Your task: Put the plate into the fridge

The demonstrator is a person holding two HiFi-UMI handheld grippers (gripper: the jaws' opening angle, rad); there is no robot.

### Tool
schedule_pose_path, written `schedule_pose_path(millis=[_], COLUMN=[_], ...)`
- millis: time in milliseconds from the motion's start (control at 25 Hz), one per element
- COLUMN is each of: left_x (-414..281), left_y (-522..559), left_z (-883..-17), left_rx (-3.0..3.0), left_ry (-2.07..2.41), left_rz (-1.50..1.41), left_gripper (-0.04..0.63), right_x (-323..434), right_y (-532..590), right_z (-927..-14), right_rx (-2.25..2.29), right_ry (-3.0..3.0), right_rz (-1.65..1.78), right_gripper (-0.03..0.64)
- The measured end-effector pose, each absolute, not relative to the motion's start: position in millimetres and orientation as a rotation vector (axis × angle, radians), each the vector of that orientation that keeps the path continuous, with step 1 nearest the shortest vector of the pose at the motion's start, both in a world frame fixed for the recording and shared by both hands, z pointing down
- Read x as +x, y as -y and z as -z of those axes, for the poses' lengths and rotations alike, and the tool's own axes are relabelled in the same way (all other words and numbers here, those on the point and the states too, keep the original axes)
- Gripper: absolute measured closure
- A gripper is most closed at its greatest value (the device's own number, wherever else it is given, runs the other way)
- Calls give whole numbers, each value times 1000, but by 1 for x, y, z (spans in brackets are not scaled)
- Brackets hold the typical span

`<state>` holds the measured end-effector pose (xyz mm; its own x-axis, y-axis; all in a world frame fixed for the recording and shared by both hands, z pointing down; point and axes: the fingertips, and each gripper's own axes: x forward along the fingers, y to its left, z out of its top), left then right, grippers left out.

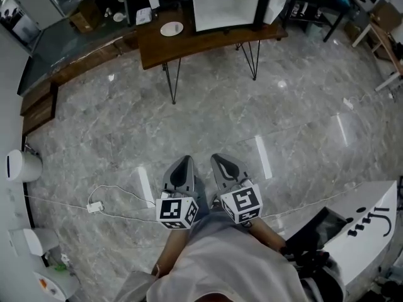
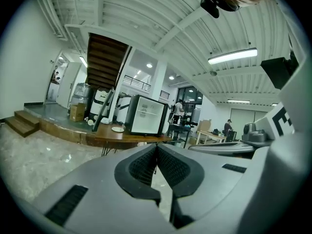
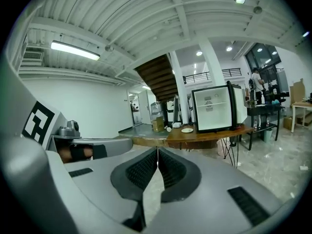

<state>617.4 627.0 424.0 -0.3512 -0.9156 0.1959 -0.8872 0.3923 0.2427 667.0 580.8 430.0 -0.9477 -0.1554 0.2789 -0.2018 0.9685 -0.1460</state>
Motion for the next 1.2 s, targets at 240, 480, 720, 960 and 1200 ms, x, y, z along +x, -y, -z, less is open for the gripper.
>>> schedule_pose_path(millis=[240,480,720,960,1200], left_x=[502,378,275,210,180], left_y=[-590,-570,-555,-516,-506], left_z=[-407,-377,-360,-374,-378], left_rx=[1607,1645,1691,1749,1737], left_ry=[2378,2378,2353,2292,2258], left_rz=[176,190,204,182,192], left_gripper=[575,575,575,575,575], right_x=[552,424,318,252,223], right_y=[-546,-532,-522,-493,-480], right_z=[-413,-381,-369,-388,-388], right_rx=[247,227,232,258,279], right_ry=[2863,2885,2877,2846,2824], right_rz=[-204,-153,-141,-152,-171], right_gripper=[600,598,600,600,600])
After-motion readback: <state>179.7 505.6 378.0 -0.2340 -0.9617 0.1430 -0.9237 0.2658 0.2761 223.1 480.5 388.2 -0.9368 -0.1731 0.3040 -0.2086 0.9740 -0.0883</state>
